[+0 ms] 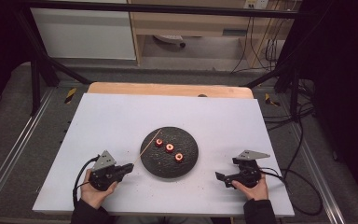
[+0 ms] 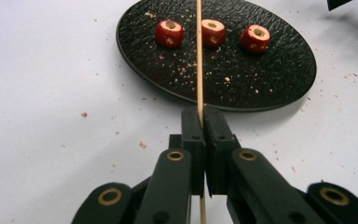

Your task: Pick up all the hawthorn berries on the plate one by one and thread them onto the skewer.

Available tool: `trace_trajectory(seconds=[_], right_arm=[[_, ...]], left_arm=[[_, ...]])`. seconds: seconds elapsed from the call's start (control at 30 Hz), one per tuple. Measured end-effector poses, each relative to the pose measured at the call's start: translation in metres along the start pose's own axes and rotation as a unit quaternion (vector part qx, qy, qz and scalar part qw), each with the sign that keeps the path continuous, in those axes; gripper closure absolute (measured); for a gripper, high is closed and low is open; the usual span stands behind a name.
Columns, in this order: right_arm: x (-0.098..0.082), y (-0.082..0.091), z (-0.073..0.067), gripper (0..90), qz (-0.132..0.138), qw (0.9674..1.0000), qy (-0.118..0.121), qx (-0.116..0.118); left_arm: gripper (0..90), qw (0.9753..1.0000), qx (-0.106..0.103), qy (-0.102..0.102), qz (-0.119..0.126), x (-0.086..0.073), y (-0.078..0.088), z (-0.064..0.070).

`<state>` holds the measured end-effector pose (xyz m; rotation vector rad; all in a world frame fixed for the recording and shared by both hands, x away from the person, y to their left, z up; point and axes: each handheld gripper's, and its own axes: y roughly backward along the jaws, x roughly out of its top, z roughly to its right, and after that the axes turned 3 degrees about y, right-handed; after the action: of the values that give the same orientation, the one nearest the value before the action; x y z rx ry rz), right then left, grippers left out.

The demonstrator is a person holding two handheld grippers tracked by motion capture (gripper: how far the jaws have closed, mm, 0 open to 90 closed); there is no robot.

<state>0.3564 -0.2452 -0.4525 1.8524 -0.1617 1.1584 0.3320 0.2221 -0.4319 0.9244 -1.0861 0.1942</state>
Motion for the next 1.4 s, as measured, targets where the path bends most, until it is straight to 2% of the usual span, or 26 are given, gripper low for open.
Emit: trace_trajectory(seconds=[0.3, 0.5, 0.77, 1.0, 1.13, 1.27, 1.3, 1.4], right_arm=[[0.013, -0.007, -0.013, 0.5, -0.006, 0.9999, 0.008, -0.013], [0.022, -0.011, -0.02, 0.5, -0.009, 0.9998, 0.017, -0.009], [0.045, -0.015, -0.035, 1.2, -0.008, 0.9996, 0.025, -0.01], [0.065, -0.027, -0.047, 2.0, -0.033, 0.9988, 0.033, -0.017], [0.083, -0.036, -0.058, 3.8, -0.045, 0.9981, 0.04, -0.014], [0.094, -0.042, -0.066, 5.7, -0.059, 0.997, 0.049, -0.014], [0.101, -0.047, -0.07, 7.6, -0.067, 0.996, 0.058, -0.012], [0.109, -0.054, -0.075, 10.7, -0.08, 0.9951, 0.058, -0.009]], left_arm=[[87.8, 1.0, -0.003, -0.004, 0.007, -0.009, 0.007, -0.005], [87.8, 0.9999, -0.008, -0.003, 0.008, -0.011, 0.008, -0.007], [87.8, 0.9999, -0.01, -0.004, 0.004, -0.011, 0.007, -0.006], [87.8, 0.9999, -0.01, -0.006, 0.008, -0.011, 0.008, -0.006], [87.9, 0.9999, -0.012, -0.006, 0.005, -0.012, 0.007, -0.007], [87.9, 0.9999, -0.013, -0.01, 0.004, -0.011, 0.007, -0.006], [87.9, 0.9999, -0.013, -0.01, 0.004, -0.011, 0.007, -0.006], [87.9, 0.9998, -0.013, -0.011, 0.004, -0.011, 0.007, -0.006]])
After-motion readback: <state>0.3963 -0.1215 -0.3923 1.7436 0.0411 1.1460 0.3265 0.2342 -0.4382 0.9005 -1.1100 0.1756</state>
